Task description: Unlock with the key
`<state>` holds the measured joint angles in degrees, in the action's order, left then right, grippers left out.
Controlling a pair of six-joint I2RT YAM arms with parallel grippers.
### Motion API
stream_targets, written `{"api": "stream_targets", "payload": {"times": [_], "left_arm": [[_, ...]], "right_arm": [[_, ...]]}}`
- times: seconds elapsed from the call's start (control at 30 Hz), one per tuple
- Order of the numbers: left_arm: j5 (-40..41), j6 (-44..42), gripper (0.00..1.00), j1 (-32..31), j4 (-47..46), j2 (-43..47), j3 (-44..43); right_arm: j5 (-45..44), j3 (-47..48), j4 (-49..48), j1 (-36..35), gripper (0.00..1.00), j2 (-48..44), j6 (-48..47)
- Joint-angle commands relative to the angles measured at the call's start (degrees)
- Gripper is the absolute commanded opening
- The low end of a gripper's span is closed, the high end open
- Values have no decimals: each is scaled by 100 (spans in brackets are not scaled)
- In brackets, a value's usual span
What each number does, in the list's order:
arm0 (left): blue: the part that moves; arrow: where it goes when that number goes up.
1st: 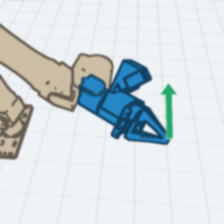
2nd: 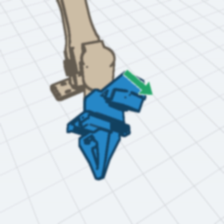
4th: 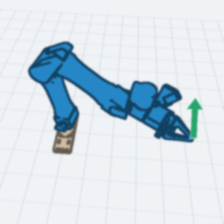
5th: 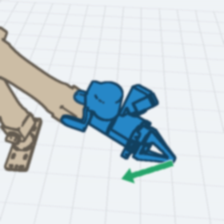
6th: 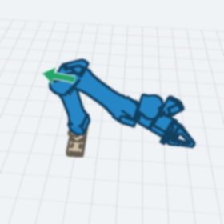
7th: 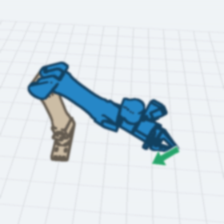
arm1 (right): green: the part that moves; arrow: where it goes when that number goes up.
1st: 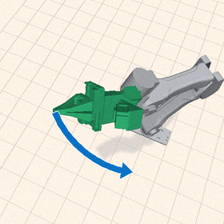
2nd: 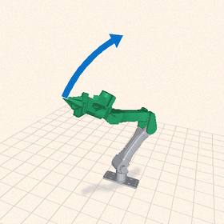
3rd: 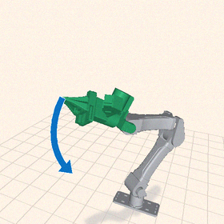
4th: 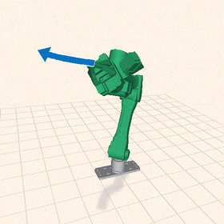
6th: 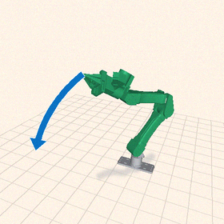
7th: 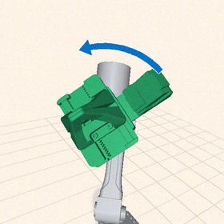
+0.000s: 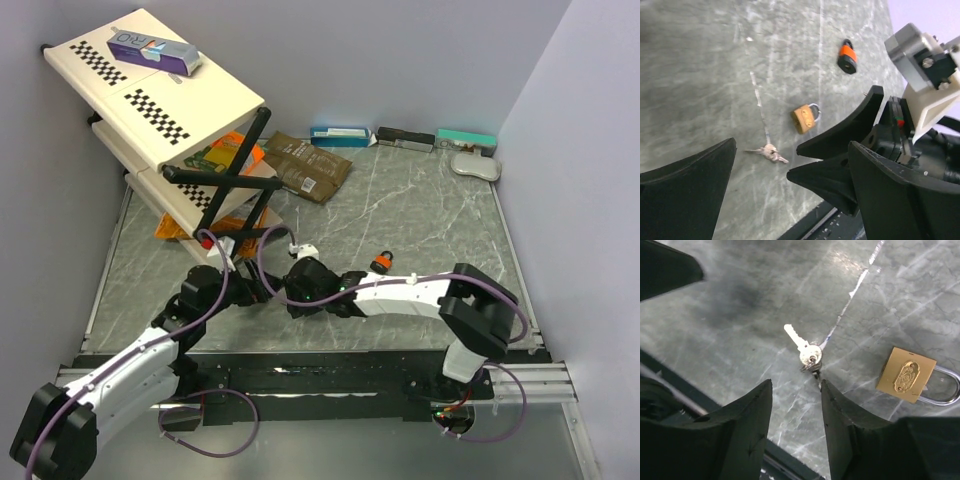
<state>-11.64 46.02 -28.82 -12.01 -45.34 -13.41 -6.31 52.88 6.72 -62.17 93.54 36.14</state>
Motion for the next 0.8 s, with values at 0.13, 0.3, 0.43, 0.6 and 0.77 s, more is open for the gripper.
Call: {"api": "stream_targets", "payload": {"times": [0.13, 0.3, 0.43, 0.6, 0.77], "left_arm": [[198, 487, 99, 254, -416, -71, 154], [-58, 382, 99, 254, -548, -308, 75], [-146, 303, 99, 254, -610, -414, 14], [-242, 320, 99, 254, -697, -519, 5], [-295, 329, 99, 254, -768, -598, 14]], "right_arm": [[-898, 714, 935, -155, 52, 691, 244], [-873, 908, 1024, -155, 50, 877, 209], [-846, 943, 971, -208, 49, 894, 156], [-811, 1022, 971, -251, 49, 964, 86], [-828, 1137, 963, -251, 49, 1105, 7]]}}
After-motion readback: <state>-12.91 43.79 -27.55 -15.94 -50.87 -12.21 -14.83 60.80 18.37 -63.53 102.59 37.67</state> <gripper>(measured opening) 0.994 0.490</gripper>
